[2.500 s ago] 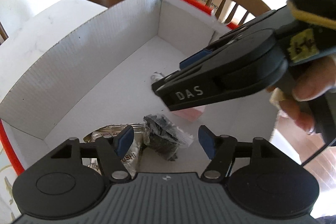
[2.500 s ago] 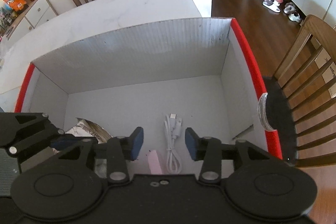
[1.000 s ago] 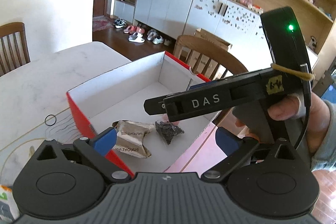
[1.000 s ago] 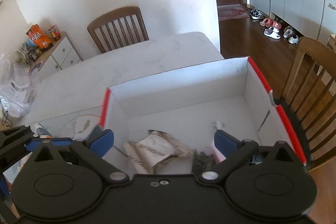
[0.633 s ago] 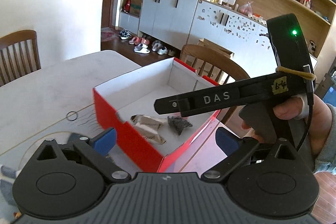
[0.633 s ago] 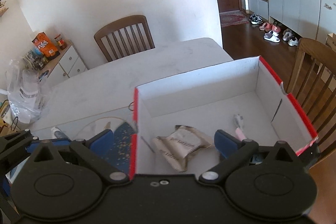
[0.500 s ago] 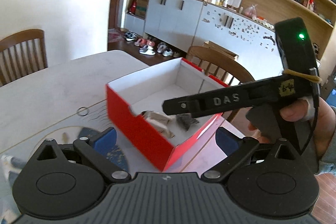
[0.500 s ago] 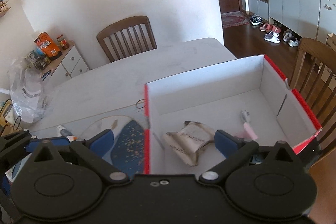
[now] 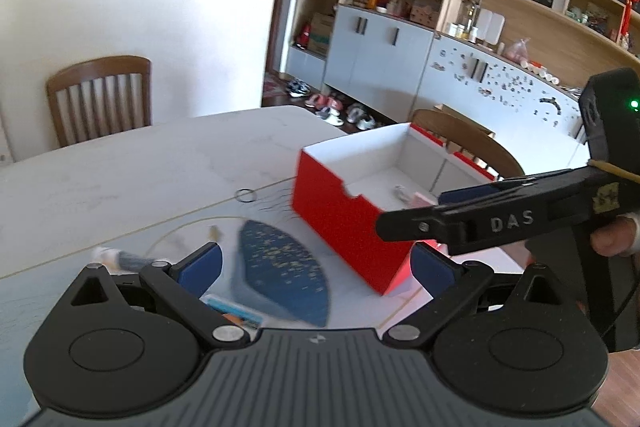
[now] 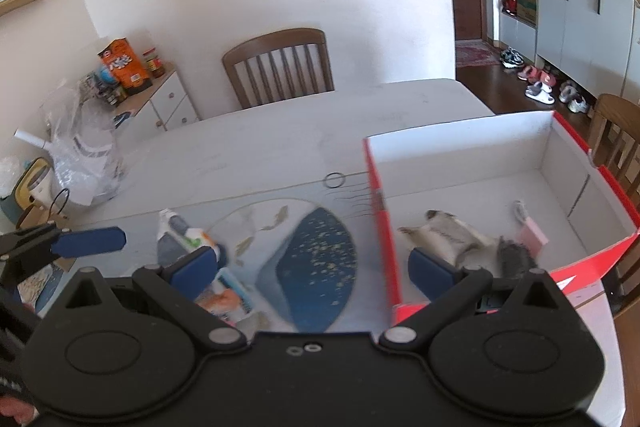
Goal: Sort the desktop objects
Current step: 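Lift both open tools out of the red box and move back over the table items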
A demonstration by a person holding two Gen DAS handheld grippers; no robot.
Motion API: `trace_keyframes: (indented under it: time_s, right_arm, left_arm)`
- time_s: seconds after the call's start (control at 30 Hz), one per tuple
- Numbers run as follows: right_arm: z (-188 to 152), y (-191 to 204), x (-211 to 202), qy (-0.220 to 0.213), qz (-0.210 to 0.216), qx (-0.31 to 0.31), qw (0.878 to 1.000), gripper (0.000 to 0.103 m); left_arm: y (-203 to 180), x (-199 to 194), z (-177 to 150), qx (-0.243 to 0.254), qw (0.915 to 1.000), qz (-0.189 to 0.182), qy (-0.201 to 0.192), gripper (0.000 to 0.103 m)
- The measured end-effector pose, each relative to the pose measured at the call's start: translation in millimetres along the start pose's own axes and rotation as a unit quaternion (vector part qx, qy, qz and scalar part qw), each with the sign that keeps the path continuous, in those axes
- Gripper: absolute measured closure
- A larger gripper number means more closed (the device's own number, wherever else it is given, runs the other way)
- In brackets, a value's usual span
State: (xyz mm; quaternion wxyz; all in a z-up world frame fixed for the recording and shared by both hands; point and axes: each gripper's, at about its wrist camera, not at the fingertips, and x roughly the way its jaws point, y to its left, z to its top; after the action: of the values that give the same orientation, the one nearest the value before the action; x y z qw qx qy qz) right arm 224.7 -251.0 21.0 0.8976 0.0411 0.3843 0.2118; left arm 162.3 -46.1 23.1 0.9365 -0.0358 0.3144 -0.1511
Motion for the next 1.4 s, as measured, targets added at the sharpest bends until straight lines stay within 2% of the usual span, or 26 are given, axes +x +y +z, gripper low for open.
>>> trace_keyframes:
  time_s: [0.4,0.73,1.03,1.4]
  right_arm:
    - [-24,53,13,0.013,0.012,-0.029,0.999,0.001]
    - [-32,77,29,0.023,0.012,-0.064,0.998,0.001]
    - [-43,92,54,0.048,0.016,-0.087,0.995,0.001]
    - [-64,98,76,0.075,0.017,-0.113,0.991,0.001]
  left_arm:
    - [44,-32,-46,0.003,0.9982,0.059,-0.010,0.002]
    - [83,-33,-84,-0.014,0.9949,0.099,0.013,0.002]
    - [94,-24,-112,-0.002,0.9931,0.110,0.039,0.002]
    - [116,-16,-127,0.026,0.9896,0.134,0.045,0.002]
